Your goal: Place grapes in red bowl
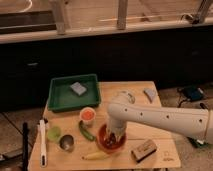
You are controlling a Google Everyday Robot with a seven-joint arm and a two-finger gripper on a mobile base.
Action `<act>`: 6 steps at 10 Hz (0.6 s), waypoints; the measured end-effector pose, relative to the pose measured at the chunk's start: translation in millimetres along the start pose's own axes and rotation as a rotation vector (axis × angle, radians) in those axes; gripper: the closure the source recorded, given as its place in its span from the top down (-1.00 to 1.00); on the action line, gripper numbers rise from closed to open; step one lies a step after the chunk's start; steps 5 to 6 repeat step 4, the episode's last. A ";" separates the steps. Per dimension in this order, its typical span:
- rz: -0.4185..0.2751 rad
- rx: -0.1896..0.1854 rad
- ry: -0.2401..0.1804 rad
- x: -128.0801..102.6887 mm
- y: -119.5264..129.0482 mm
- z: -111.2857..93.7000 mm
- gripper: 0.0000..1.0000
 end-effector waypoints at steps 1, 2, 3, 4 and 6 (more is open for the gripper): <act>0.000 0.001 0.000 0.4 0.2 -0.2 0.60; -0.001 0.001 -0.001 0.2 -0.3 -0.1 0.60; -0.002 0.001 -0.001 0.0 -0.7 -0.1 0.60; -0.003 0.001 -0.003 -0.2 -0.6 0.1 0.60; -0.003 0.001 -0.003 -0.2 -0.6 0.1 0.60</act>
